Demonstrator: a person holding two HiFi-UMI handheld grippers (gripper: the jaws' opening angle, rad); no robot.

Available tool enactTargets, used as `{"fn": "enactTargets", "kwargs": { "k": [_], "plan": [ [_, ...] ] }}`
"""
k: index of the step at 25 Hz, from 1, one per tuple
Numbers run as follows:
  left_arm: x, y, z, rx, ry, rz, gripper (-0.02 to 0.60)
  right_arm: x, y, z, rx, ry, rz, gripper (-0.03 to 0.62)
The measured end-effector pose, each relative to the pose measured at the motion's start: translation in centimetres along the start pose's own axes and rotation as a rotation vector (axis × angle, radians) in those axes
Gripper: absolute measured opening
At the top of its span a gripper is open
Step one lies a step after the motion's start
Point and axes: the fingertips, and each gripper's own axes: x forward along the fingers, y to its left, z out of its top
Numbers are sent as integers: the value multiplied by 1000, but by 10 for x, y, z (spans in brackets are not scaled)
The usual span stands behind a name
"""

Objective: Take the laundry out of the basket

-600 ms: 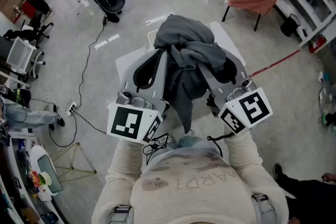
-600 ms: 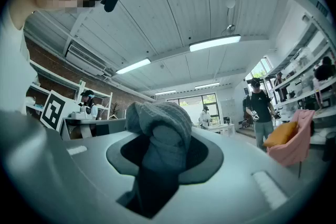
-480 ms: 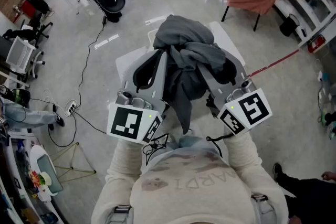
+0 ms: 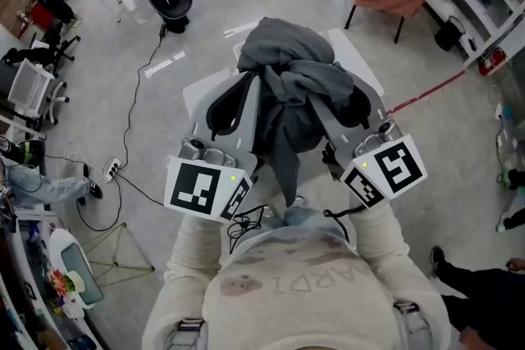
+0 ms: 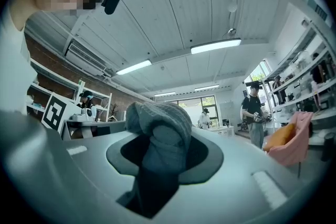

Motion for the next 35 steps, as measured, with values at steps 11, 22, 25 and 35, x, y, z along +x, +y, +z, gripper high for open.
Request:
{"fn": "enactTargets", "kwargs": {
  "k": [11, 22, 25, 35],
  "plan": [
    [-19, 20, 2, -17, -20, -42, 0, 12, 23, -3, 7, -3, -47, 167],
    [-47, 72, -35, -68, 21, 0, 0, 43, 3, -61, 190, 35, -149, 150],
    [-42, 92, -56, -100, 51, 37, 0, 65, -22, -85, 199, 83, -159, 150],
    [5, 182, -64, -83, 61, 310, 0, 211, -141, -116, 108, 172, -73, 133]
  ]
}}
